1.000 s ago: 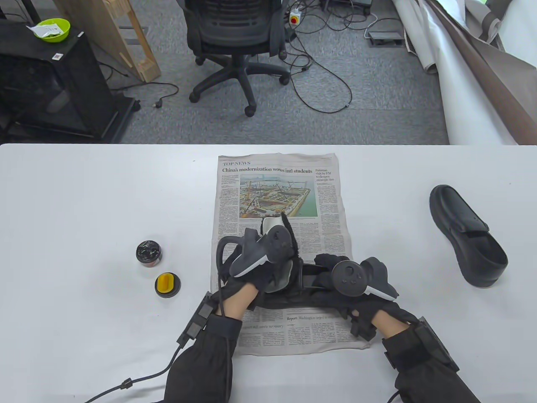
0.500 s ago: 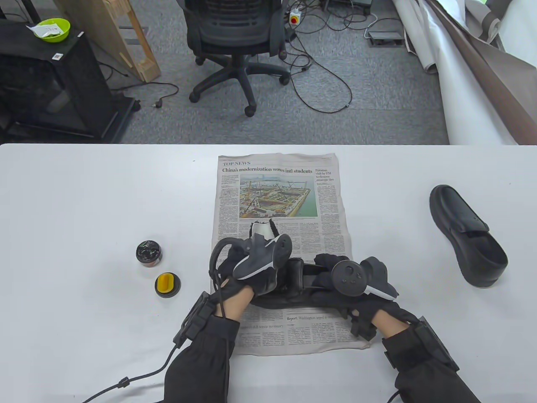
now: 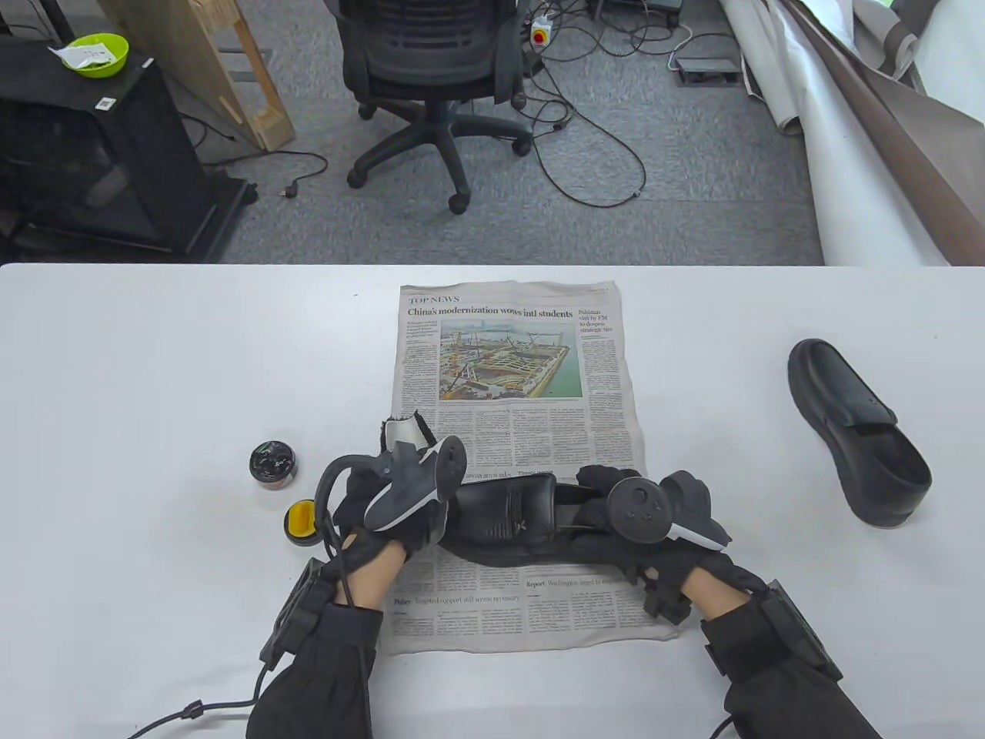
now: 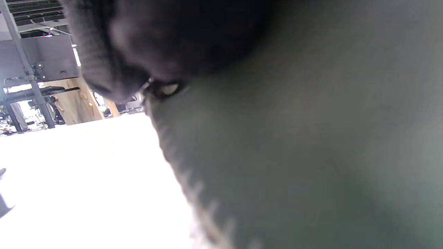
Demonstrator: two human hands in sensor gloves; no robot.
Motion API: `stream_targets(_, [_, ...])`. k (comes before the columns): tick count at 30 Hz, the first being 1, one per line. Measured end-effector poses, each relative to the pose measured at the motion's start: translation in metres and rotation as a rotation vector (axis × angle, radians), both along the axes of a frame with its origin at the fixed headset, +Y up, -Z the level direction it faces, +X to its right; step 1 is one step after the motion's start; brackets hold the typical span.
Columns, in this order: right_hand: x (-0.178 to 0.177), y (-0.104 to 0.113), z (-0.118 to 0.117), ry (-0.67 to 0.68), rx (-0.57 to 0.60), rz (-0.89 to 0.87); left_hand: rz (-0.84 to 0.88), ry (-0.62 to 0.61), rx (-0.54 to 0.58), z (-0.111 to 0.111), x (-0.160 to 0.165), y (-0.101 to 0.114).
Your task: Dip and apply built-in sponge shoe polish on shoes
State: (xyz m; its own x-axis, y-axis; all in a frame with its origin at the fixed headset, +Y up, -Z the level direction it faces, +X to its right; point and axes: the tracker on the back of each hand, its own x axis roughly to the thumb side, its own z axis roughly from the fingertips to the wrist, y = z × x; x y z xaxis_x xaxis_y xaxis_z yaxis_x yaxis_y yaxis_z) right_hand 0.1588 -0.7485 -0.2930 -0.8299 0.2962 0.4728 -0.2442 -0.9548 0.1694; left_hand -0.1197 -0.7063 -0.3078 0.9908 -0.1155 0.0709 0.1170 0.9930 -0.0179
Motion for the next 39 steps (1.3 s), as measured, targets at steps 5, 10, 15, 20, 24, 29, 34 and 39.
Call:
stream_targets(5, [0.0, 0.0, 0.0, -0.002, 0.001, 0.001, 0.214, -0.11, 0.056, 0.009, 0.023, 0.006])
stream_targets(10, [0.0, 0.0, 0.0, -0.003, 0.001, 0.0, 0.289, -0.245, 0.057, 0.019, 0.066, 0.013])
stream_targets(15, [0.0, 0.0, 0.0, 0.0, 0.0, 0.001, 0.164, -0.228, 0.039, 0.015, 0.085, 0.008])
stream_targets(20, [0.0, 0.0, 0.0, 0.004, -0.001, 0.002, 0.178, -0.185, -0.015, 0.013, 0.07, 0.0])
stream_targets(24, [0.0, 0.0, 0.0, 0.006, -0.001, 0.004, 0.001, -0.153, -0.01, 0.012, 0.053, -0.003])
stream_targets(29, [0.0, 0.0, 0.0, -0.001, 0.004, 0.007, 0.042, -0.083, -0.039, 0.011, 0.02, -0.007])
stream_targets(34, [0.0, 0.0, 0.0, -0.008, 0.008, 0.006, -0.031, -0.038, -0.059, 0.011, 0.005, -0.002])
stream_targets(39, [0.0, 0.0, 0.0, -0.004, 0.006, 0.002, 0.223, -0.076, -0.079, 0.017, 0.007, 0.007])
